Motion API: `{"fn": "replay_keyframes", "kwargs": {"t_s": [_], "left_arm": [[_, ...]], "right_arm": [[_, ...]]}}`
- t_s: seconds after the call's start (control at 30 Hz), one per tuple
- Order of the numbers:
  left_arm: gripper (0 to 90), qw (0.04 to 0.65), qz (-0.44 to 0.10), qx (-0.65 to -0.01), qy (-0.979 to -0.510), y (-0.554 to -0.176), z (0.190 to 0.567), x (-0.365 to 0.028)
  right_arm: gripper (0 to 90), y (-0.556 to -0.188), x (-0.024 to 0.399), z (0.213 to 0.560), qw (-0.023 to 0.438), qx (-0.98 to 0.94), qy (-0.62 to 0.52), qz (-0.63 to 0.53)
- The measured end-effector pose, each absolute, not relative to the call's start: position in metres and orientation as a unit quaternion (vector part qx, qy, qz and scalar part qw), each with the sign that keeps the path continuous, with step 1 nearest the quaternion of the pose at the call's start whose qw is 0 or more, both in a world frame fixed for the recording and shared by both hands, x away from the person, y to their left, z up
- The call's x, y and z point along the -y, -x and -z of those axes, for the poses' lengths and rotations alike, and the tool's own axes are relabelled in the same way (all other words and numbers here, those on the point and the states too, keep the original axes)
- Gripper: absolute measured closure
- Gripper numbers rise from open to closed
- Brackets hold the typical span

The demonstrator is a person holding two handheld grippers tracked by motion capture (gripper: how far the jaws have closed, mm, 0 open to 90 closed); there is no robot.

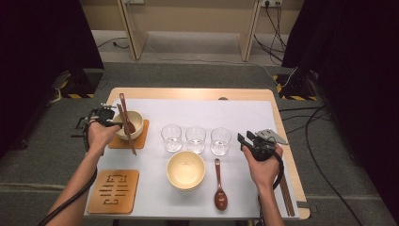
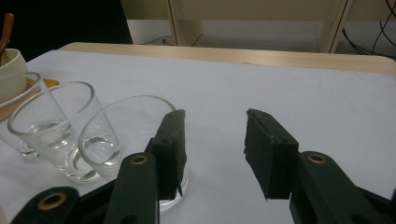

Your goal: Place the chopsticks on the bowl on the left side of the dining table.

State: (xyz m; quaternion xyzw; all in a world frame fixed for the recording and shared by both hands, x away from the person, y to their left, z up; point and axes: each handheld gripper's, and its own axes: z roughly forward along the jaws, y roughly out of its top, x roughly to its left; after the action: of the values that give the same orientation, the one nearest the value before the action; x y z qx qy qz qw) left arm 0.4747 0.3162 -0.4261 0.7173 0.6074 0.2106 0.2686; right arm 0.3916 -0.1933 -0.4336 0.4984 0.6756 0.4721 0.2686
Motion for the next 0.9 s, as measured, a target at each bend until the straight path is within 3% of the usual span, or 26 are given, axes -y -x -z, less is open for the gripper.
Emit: {"fn": "replay_keyframes", "kwargs": {"t_s": [0.4,0.9], "left_arm": [[86.3,0.319,-0.221,-0.568,-0.726,-0.442,0.421,-0.324],[88.2,0.356,-0.19,-0.503,-0.764,-0.401,0.43,-0.312]], "right_arm": [[57.9,-0.389,0.194,0.431,0.271,-0.674,-0.497,-0.474],[57.9,-0.389,0.195,0.43,0.27,-0.673,-0.498,-0.475]]}}
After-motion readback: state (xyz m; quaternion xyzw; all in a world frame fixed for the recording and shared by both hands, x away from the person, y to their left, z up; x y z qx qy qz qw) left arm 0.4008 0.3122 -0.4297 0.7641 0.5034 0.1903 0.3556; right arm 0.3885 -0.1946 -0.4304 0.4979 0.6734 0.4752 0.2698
